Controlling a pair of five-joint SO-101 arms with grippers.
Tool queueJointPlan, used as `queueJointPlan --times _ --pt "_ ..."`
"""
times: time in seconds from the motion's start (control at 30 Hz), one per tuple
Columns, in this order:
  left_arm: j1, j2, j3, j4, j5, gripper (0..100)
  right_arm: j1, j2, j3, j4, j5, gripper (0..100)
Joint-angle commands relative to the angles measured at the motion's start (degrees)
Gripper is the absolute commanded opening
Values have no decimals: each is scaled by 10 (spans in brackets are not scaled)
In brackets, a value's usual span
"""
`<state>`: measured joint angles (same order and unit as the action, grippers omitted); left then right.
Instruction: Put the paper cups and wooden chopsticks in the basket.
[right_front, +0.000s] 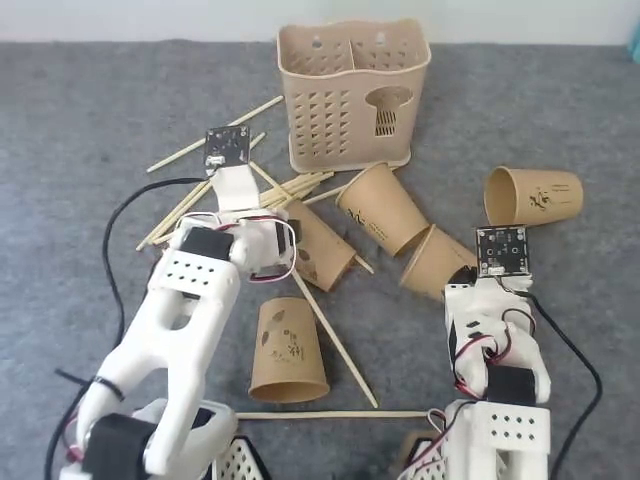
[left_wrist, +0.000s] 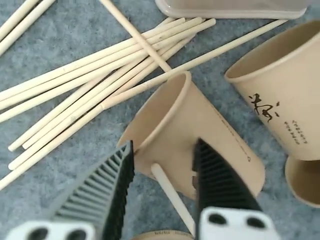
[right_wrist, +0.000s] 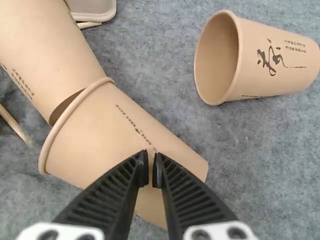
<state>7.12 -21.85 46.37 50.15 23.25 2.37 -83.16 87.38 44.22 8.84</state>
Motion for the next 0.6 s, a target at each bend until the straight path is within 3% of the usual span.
queueJointPlan --times 0.0,0.37,0.57 --pt "12 -16 -2 -7 4 2 0 -14 -10 -8 6 32" --pt "3 -38 -20 5 4 12 0 -14 -11 -8 6 32" --pt "-70 -173 -40 62 4 12 -1 -14 -11 -8 6 32"
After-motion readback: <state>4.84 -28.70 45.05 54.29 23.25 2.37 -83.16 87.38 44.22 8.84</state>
